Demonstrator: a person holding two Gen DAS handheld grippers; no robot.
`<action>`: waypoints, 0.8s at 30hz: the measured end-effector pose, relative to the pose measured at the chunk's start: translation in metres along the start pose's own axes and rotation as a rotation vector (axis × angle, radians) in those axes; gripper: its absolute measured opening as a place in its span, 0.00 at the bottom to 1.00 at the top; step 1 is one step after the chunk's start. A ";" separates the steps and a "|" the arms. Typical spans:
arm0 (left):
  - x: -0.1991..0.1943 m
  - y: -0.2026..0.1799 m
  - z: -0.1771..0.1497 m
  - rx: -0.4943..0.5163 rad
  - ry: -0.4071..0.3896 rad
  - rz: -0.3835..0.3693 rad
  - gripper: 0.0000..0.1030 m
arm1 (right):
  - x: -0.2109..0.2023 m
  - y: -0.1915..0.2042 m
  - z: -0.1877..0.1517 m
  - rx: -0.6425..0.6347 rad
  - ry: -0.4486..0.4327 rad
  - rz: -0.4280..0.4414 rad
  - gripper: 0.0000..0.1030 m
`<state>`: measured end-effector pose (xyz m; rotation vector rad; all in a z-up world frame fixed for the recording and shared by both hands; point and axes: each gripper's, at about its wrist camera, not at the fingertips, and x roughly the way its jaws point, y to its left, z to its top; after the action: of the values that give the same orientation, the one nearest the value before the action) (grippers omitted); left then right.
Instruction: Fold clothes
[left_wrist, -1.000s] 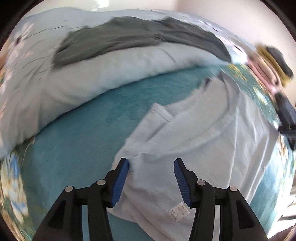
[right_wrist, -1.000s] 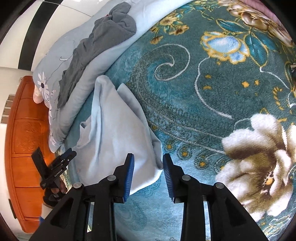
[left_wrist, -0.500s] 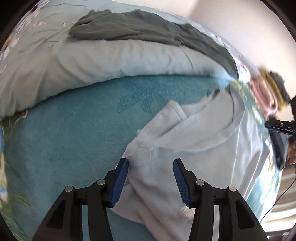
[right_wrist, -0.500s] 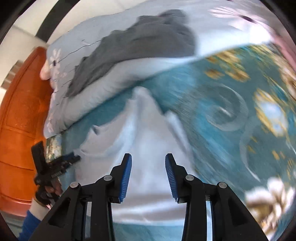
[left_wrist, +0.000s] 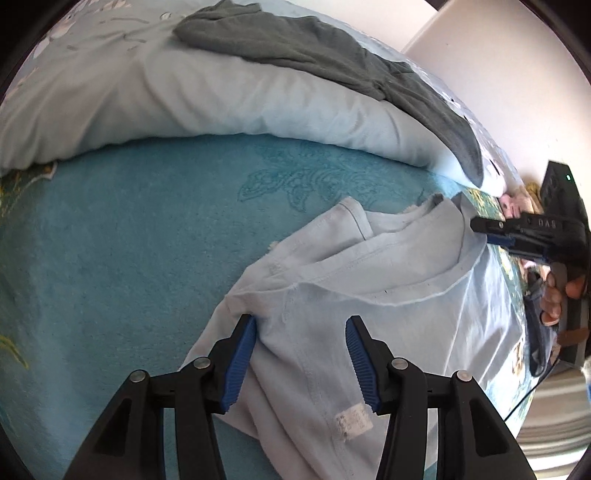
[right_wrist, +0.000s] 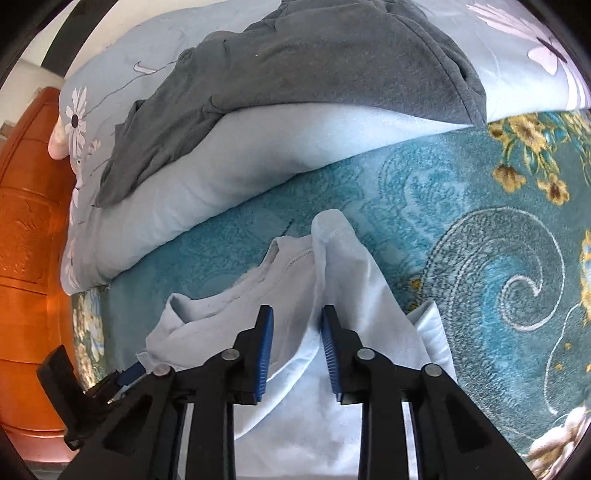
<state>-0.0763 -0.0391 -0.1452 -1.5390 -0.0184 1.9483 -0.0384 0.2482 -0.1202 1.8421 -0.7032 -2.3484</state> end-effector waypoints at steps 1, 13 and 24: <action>0.001 0.000 0.000 -0.006 -0.003 0.005 0.43 | 0.000 -0.001 0.001 -0.005 0.003 -0.006 0.23; -0.041 0.007 -0.009 -0.061 -0.147 -0.031 0.03 | -0.014 0.002 0.008 -0.042 -0.005 -0.021 0.04; -0.020 0.055 -0.005 -0.236 -0.112 0.003 0.03 | -0.009 0.011 0.028 -0.024 -0.023 -0.015 0.04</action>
<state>-0.0959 -0.0939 -0.1510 -1.5737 -0.3036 2.0921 -0.0646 0.2504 -0.1029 1.8196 -0.6625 -2.3799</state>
